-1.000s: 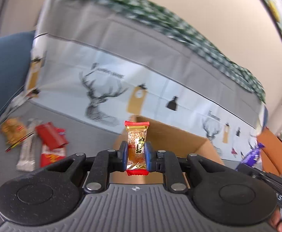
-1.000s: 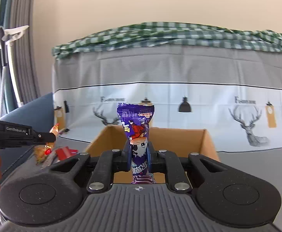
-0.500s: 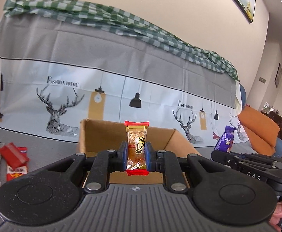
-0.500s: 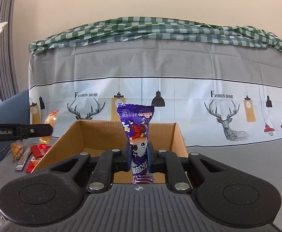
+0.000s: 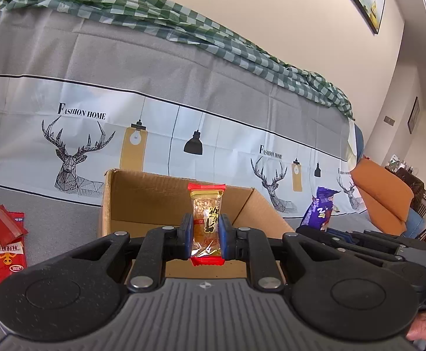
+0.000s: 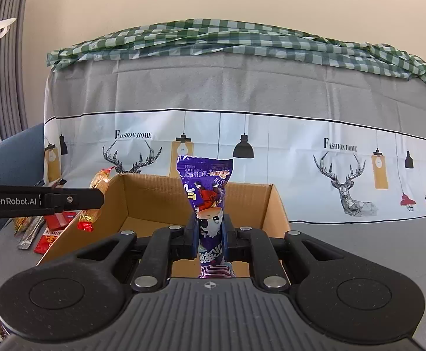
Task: Organize snacks
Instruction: 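Lower the purple candy bar into the box with right gripper while left gripper releases the orange candy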
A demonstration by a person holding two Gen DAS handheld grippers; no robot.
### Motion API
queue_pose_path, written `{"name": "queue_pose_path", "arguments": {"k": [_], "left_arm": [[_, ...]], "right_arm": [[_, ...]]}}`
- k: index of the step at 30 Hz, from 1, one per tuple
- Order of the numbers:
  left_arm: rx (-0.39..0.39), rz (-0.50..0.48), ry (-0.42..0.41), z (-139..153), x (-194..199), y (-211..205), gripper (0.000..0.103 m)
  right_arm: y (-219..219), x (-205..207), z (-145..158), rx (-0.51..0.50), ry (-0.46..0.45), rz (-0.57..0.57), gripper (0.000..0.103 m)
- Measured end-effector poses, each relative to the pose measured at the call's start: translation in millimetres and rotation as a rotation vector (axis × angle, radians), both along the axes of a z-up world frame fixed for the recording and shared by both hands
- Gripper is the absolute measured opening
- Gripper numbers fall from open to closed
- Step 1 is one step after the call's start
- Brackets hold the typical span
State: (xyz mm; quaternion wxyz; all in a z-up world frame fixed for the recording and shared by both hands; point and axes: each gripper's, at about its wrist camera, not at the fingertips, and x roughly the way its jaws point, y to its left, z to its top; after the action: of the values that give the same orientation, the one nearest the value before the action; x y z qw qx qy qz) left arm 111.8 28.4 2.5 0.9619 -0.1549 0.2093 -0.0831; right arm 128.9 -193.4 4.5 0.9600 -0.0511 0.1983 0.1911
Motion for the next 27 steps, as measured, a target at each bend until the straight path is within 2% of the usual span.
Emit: {"name": "queue_pose_path", "arguments": {"k": [27], "left_arm": [[-0.002, -0.014, 0.004, -0.2, 1.6, -3.2, 0.019]], "right_arm": [[1.8, 0.4, -1.7, -0.008, -0.005, 0.002, 0.015]]}}
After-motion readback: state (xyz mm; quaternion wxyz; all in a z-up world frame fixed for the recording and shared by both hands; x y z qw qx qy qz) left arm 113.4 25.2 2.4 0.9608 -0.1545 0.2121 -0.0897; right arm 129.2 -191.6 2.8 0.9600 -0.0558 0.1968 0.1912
